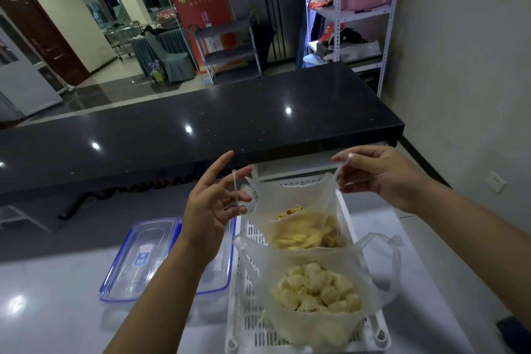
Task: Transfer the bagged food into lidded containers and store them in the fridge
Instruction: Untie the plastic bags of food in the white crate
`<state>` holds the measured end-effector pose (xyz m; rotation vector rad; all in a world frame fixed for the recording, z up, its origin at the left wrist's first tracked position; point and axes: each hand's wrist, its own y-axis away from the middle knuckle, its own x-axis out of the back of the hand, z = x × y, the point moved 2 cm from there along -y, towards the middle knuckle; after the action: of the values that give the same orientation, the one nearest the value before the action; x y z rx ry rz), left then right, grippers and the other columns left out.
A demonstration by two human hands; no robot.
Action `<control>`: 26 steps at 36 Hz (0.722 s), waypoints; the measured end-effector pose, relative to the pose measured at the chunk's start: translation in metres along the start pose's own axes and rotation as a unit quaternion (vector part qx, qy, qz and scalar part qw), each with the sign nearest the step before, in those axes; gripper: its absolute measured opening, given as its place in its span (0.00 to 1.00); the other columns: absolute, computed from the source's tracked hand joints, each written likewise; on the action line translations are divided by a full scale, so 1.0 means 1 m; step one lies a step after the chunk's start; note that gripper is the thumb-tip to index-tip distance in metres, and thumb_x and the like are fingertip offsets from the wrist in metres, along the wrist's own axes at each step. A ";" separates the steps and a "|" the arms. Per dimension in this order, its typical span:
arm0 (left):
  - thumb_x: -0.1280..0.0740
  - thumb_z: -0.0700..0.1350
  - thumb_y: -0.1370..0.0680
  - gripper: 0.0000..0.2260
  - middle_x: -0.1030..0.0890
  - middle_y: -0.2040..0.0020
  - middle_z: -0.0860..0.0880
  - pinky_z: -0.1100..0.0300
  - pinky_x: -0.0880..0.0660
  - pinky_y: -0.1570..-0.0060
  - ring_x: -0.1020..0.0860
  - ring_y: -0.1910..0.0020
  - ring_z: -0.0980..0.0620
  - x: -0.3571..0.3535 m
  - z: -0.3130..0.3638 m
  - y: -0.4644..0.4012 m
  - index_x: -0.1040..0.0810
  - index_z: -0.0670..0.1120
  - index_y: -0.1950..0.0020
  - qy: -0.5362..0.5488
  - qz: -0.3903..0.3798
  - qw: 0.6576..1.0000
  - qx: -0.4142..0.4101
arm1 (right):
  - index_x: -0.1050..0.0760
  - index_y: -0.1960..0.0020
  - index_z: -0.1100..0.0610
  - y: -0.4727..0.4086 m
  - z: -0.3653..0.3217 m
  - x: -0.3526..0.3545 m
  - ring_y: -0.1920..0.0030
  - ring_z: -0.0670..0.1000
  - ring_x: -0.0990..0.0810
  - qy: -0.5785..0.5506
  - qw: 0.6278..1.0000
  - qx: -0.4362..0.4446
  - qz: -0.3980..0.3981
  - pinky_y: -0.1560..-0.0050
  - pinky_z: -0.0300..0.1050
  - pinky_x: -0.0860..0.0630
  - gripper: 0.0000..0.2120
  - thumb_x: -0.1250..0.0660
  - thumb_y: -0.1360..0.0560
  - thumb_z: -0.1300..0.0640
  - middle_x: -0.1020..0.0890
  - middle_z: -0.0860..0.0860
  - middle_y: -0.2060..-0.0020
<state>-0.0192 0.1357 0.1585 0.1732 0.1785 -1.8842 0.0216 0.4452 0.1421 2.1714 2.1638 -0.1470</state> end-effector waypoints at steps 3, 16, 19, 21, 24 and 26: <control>0.41 0.37 0.32 0.31 0.17 0.39 0.42 0.58 0.20 0.62 0.20 0.62 0.49 0.001 0.000 -0.001 0.25 0.53 0.30 -0.006 0.003 1.000 0.003 | 0.17 0.46 0.60 -0.004 -0.006 0.013 0.48 0.64 0.15 0.020 0.997 -0.046 -0.057 0.53 0.53 0.17 0.12 0.32 0.25 0.54 0.15 0.64 0.50; 0.41 0.37 0.32 0.30 0.16 0.40 0.42 0.59 0.20 0.64 0.20 0.63 0.50 -0.003 -0.001 -0.004 0.24 0.51 0.31 -0.004 0.002 1.000 0.005 | 0.25 0.66 0.56 0.002 -0.011 -0.001 0.67 0.49 0.16 0.294 0.955 0.011 0.022 0.62 0.42 0.17 0.13 0.22 0.30 0.56 0.19 0.48 0.71; 0.42 0.36 0.31 0.29 0.16 0.40 0.42 0.60 0.20 0.64 0.20 0.63 0.50 -0.002 -0.001 -0.005 0.23 0.51 0.31 -0.008 -0.001 1.000 0.004 | 0.22 0.58 0.47 0.004 -0.014 -0.003 0.60 0.41 0.18 0.419 0.907 0.051 0.006 0.59 0.40 0.19 0.10 0.22 0.30 0.56 0.18 0.45 0.64; 0.42 0.35 0.30 0.29 0.16 0.40 0.42 0.60 0.20 0.64 0.20 0.63 0.50 -0.001 -0.001 -0.004 0.23 0.51 0.31 -0.015 0.002 1.000 0.004 | 0.21 0.51 0.43 0.003 -0.016 -0.002 0.55 0.40 0.18 0.448 0.892 0.051 -0.028 0.55 0.38 0.20 0.12 0.23 0.29 0.55 0.18 0.44 0.57; 0.45 0.33 0.27 0.28 0.16 0.40 0.43 0.60 0.20 0.64 0.20 0.63 0.50 0.001 -0.001 -0.004 0.23 0.52 0.31 -0.023 0.004 1.000 0.004 | 0.20 0.48 0.44 0.003 -0.019 0.002 0.53 0.38 0.20 0.504 0.860 0.057 -0.052 0.53 0.33 0.24 0.11 0.26 0.26 0.57 0.19 0.38 0.55; 0.47 0.31 0.25 0.28 0.16 0.40 0.43 0.60 0.20 0.64 0.20 0.63 0.50 0.001 -0.002 -0.004 0.23 0.52 0.32 -0.024 0.006 1.000 0.006 | 0.20 0.49 0.45 0.003 -0.021 0.006 0.55 0.37 0.23 0.554 0.828 0.079 -0.037 0.55 0.30 0.30 0.08 0.28 0.24 0.57 0.23 0.35 0.58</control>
<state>-0.0230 0.1364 0.1568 0.1370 0.1321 -1.8755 0.0250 0.4533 0.1624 2.5930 2.7588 1.3013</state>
